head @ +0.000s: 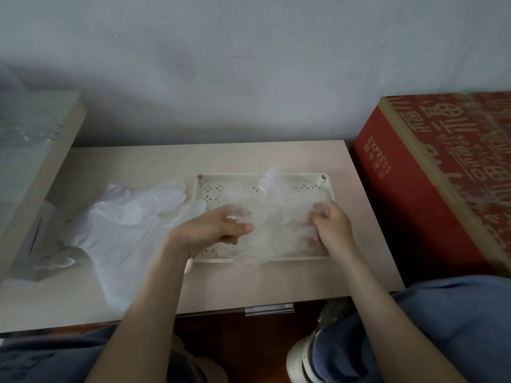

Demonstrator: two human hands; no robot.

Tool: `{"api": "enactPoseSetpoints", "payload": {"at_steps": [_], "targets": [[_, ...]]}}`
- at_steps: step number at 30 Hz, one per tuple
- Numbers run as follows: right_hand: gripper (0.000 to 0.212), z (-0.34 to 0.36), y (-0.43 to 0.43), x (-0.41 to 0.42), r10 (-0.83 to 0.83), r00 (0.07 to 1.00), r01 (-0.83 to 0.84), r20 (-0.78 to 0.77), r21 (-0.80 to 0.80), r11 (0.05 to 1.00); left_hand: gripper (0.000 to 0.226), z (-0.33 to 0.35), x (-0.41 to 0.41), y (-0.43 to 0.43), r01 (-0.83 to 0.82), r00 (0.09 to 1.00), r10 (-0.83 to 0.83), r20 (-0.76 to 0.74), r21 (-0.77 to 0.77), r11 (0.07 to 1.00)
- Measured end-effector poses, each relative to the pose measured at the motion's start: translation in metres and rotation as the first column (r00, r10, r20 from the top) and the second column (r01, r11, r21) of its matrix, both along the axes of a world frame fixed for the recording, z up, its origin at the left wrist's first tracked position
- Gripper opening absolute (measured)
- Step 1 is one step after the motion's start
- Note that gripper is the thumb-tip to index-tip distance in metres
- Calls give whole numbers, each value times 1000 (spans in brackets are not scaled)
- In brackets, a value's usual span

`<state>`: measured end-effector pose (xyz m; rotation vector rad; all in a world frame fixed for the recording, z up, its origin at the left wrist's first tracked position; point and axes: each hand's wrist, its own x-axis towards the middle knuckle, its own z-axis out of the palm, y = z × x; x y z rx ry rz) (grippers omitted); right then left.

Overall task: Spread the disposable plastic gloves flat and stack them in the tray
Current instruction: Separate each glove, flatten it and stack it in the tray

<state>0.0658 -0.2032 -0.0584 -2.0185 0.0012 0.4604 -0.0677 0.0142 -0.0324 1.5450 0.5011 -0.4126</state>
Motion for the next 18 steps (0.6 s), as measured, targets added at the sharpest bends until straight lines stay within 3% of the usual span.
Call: {"api": "enactPoseSetpoints", "payload": {"at_steps": [2, 4, 5, 7, 9, 11, 13, 15, 17, 18], "targets": [[21, 2, 0, -3, 63, 995, -59, 71, -65, 996, 79, 7, -2, 4, 115, 989, -95, -116, 180, 977], [30, 4, 2, -7, 76, 995, -73, 62, -42, 996, 73, 14, 2, -1, 86, 980, 3, -197, 445, 892], [36, 4, 3, -7, 85, 994, -83, 66, -35, 996, 68, 16, 5, -7, 25, 981, 92, -170, 584, 812], [47, 4, 5, -8, 118, 989, -113, 93, -61, 992, 64, 18, 12, -24, -108, 978, 208, -12, 824, 556], [54, 4, 7, -8, 139, 985, -129, 106, -95, 987, 54, 15, 20, -42, -267, 962, 139, 234, 907, 326], [60, 2, 8, -7, 125, 981, -108, 150, -121, 987, 45, 8, 27, -60, -238, 945, -137, 296, 914, 329], [68, -4, 7, -7, 124, 967, -95, 221, -135, 986, 45, -11, 29, -71, 19, 923, -370, 103, 950, 311], [76, -8, 6, -7, 129, 959, -96, 253, -138, 986, 52, -30, 25, -70, 263, 900, -419, -122, 918, 296], [81, -10, 5, -7, 173, 940, -120, 293, -189, 975, 55, -42, 22, -64, 358, 887, -417, -198, 866, 350], [80, -12, 6, -8, 233, 915, -133, 328, -300, 945, 54, -44, 22, -62, 365, 887, -418, -198, 854, 370]]}}
